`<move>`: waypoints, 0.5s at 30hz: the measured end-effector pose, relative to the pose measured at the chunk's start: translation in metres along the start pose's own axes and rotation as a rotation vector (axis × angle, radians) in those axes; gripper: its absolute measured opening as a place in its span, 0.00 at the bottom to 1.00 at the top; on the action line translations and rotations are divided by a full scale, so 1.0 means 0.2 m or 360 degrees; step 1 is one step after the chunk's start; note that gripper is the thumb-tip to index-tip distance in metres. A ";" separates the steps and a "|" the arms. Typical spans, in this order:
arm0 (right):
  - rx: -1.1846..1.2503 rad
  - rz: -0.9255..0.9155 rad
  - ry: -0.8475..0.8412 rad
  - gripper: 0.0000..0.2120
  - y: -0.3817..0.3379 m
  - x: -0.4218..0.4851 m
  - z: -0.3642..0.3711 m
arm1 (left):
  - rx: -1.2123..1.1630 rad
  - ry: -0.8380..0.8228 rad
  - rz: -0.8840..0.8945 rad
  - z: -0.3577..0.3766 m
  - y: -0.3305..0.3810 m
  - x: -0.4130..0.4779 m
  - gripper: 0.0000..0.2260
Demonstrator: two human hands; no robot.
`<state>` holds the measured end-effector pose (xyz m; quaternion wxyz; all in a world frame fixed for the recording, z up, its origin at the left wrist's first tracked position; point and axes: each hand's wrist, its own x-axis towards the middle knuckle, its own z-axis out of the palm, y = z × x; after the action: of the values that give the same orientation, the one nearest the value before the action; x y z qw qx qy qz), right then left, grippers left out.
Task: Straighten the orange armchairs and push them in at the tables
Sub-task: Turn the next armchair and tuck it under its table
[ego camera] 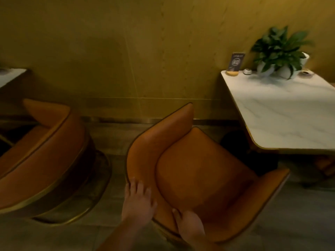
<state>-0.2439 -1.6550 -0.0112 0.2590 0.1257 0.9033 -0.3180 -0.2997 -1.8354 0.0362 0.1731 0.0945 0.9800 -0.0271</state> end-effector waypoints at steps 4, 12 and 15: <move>-0.0050 0.0182 0.0272 0.22 -0.06 -0.04 0.06 | 0.0020 0.0052 0.0233 0.01 -0.06 0.08 0.28; -0.0103 0.0409 0.0789 0.26 -0.08 -0.12 0.18 | 0.0048 0.0187 0.0485 0.08 -0.12 0.14 0.25; -0.0018 0.0451 0.0885 0.27 -0.08 -0.10 0.22 | 0.0026 0.0239 0.0487 0.10 -0.13 0.16 0.26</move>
<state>-0.2173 -1.6964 -0.0218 0.0446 0.3310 0.9148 -0.2270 -0.3276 -1.8567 0.0059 0.1008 0.2459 0.9641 -0.0012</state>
